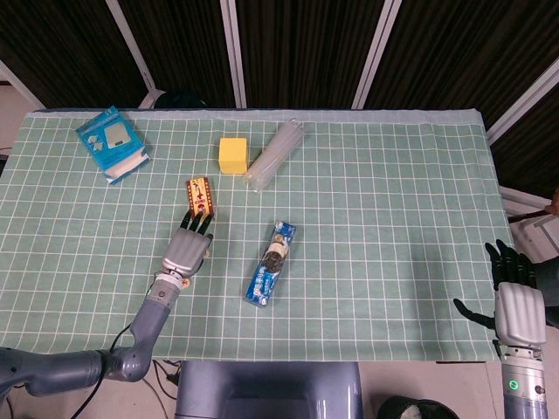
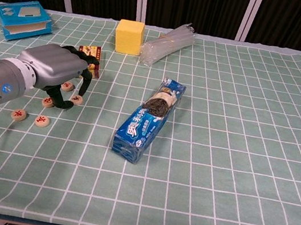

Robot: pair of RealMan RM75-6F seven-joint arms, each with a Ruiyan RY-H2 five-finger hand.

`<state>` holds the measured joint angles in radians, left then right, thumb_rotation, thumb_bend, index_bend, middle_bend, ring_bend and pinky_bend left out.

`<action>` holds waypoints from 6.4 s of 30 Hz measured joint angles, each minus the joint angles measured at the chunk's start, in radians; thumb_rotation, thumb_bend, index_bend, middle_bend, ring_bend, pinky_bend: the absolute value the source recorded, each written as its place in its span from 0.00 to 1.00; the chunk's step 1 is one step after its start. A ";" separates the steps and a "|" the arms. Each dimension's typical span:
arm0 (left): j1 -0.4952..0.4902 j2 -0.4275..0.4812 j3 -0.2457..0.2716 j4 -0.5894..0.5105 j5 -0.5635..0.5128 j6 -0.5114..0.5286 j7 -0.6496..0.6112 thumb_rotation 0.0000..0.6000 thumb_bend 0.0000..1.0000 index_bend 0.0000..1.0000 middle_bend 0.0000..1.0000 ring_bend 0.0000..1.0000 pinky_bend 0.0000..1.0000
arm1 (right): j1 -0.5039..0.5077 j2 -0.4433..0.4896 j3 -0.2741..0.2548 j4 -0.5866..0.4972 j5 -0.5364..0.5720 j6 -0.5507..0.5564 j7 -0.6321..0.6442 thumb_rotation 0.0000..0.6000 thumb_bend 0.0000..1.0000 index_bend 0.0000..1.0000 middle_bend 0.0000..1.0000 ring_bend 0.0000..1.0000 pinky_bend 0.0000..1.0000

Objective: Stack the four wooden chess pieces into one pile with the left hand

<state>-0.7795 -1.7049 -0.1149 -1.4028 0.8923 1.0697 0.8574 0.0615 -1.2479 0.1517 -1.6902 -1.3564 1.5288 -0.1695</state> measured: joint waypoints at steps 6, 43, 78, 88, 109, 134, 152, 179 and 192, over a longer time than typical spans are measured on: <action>-0.005 -0.009 0.000 0.013 -0.017 -0.003 0.013 1.00 0.30 0.47 0.02 0.00 0.00 | 0.000 -0.001 0.001 -0.001 0.005 -0.001 -0.001 1.00 0.23 0.00 0.01 0.00 0.00; 0.107 0.164 0.088 -0.101 0.174 0.050 -0.152 1.00 0.31 0.49 0.02 0.00 0.00 | 0.001 -0.004 0.003 -0.008 0.015 -0.002 -0.014 1.00 0.23 0.00 0.01 0.00 0.00; 0.102 0.117 0.066 -0.078 0.122 0.023 -0.059 1.00 0.31 0.45 0.02 0.00 0.00 | 0.000 -0.007 0.008 -0.007 0.025 0.002 -0.012 1.00 0.23 0.00 0.01 0.00 0.00; 0.104 0.113 0.062 -0.074 0.116 0.028 -0.053 1.00 0.31 0.44 0.02 0.00 0.00 | -0.001 -0.009 0.011 -0.006 0.027 0.005 -0.011 1.00 0.23 0.00 0.01 0.00 0.00; 0.104 0.126 0.064 -0.139 0.149 0.064 -0.011 1.00 0.31 0.41 0.02 0.00 0.00 | 0.001 -0.010 0.010 -0.009 0.027 0.003 -0.015 1.00 0.23 0.00 0.01 0.00 0.00; 0.099 0.105 0.077 -0.127 0.140 0.047 0.015 1.00 0.32 0.46 0.02 0.00 0.00 | 0.000 -0.016 0.019 -0.008 0.041 0.010 -0.022 1.00 0.23 0.00 0.01 0.00 0.00; 0.099 0.103 0.077 -0.115 0.126 0.042 0.021 1.00 0.32 0.46 0.02 0.00 0.00 | -0.002 -0.020 0.024 -0.010 0.049 0.014 -0.027 1.00 0.23 0.00 0.01 0.00 0.00; 0.105 0.113 0.078 -0.114 0.121 0.053 0.024 1.00 0.32 0.45 0.02 0.00 0.00 | -0.001 -0.024 0.026 -0.011 0.052 0.017 -0.035 1.00 0.23 0.00 0.01 0.00 0.00; 0.102 0.153 0.030 -0.157 0.112 0.097 0.032 1.00 0.31 0.38 0.02 0.00 0.00 | -0.001 -0.024 0.026 -0.013 0.053 0.017 -0.041 1.00 0.23 0.00 0.01 0.00 0.00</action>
<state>-0.6777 -1.5519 -0.0853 -1.5597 1.0047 1.1665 0.8899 0.0606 -1.2723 0.1773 -1.7035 -1.3031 1.5453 -0.2105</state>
